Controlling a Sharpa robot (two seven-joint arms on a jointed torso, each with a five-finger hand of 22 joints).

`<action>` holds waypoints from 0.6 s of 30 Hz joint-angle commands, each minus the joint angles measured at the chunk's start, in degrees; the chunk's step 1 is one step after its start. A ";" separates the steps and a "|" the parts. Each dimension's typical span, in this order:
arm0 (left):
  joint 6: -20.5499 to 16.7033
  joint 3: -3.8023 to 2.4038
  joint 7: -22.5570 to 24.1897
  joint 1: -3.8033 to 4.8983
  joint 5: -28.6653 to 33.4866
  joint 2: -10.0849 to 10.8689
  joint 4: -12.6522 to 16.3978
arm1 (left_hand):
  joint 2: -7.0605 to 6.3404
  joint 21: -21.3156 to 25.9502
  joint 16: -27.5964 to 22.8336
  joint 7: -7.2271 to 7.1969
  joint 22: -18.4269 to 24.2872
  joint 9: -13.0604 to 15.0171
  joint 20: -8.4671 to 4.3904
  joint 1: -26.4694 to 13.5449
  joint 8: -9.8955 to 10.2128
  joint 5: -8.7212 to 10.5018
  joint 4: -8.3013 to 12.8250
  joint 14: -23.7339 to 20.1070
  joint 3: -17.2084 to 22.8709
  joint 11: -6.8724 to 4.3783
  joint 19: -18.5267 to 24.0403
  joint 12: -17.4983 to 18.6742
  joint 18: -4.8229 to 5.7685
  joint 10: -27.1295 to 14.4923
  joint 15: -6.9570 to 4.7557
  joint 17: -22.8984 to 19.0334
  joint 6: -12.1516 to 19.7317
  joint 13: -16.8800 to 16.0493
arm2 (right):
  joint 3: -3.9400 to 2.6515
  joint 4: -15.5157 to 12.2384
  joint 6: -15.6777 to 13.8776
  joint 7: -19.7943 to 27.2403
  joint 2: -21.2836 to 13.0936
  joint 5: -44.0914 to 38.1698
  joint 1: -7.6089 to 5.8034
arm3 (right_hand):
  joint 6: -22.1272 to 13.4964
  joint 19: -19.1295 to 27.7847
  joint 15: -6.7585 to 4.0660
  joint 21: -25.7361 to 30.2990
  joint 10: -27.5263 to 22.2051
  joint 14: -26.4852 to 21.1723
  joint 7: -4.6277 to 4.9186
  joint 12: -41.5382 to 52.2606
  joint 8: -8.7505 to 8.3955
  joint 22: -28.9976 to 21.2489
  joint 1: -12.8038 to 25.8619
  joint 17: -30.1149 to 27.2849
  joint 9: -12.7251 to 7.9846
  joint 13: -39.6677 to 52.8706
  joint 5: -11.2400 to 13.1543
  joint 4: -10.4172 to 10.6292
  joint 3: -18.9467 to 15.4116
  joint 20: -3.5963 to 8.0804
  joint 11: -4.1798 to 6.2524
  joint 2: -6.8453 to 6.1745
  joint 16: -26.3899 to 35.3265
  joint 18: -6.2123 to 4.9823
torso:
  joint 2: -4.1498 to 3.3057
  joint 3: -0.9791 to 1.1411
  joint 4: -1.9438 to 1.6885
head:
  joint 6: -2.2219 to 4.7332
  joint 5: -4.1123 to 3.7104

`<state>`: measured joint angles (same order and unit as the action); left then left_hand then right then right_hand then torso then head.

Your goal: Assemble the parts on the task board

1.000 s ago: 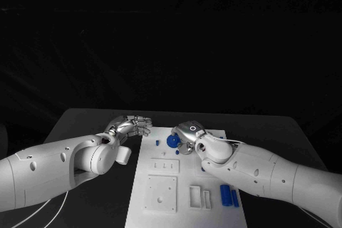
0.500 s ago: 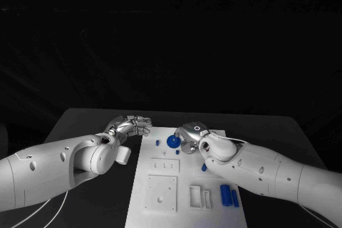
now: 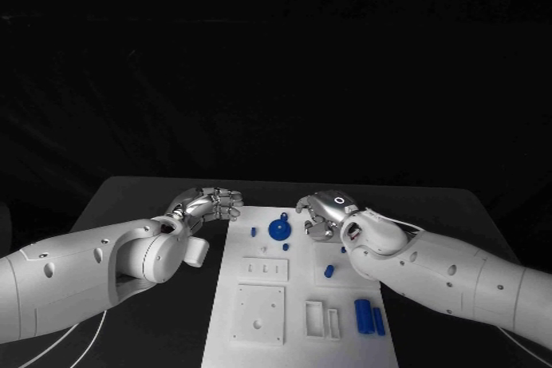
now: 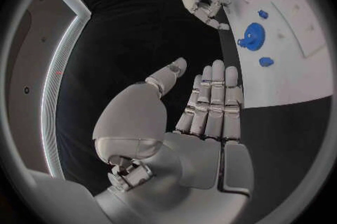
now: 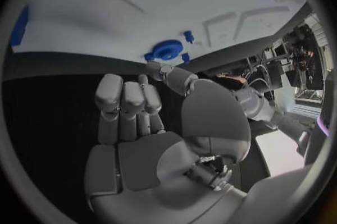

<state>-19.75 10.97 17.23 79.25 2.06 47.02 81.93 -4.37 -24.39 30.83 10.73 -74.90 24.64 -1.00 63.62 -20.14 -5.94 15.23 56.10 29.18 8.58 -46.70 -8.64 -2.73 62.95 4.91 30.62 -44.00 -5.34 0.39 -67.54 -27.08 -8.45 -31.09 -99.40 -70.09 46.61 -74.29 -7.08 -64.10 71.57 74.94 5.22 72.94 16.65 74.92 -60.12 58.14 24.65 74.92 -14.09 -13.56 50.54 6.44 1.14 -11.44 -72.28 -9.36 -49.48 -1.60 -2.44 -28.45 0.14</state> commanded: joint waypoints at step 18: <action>1.57 0.11 0.89 -0.33 -0.22 -0.81 -2.82 | -0.05 -0.31 -0.27 0.03 -1.19 -0.09 -0.06 -0.83 -0.62 0.36 -0.11 0.24 0.17 -0.48 0.34 -0.20 -0.57 0.80 -0.24 0.17 -0.25 -0.32 | -2.97 5.74 4.43 18.41 -11.61 25.32 -0.21 | 2.92 1.09 2.55 0.21 -2.19 0.00 3.08 -1.01 1.76 0.85 -1.01 0.53 0.56 1.62 3.30 0.29 -9.51 0.27 -2.94 -2.70 0.74 -5.64 | 1.34 1.34 1.65 | 0.19 -0.52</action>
<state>-19.42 11.10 17.34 78.95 2.06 46.34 79.17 -4.61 -24.39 30.83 10.73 -74.94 24.59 -1.00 63.39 -20.43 -5.94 15.23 56.10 29.18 8.07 -46.70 -8.64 -2.67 63.45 4.91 30.74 -44.00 -5.61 -2.59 -62.17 -26.67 5.83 -42.72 -77.92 -70.37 48.70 -73.55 -5.00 -64.10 69.72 74.93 7.54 72.10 18.12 74.92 -61.26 58.61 25.23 74.92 -11.10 -13.23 41.37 6.77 -1.77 -13.58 -71.77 -8.26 -48.41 -0.59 -1.16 -28.19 -0.23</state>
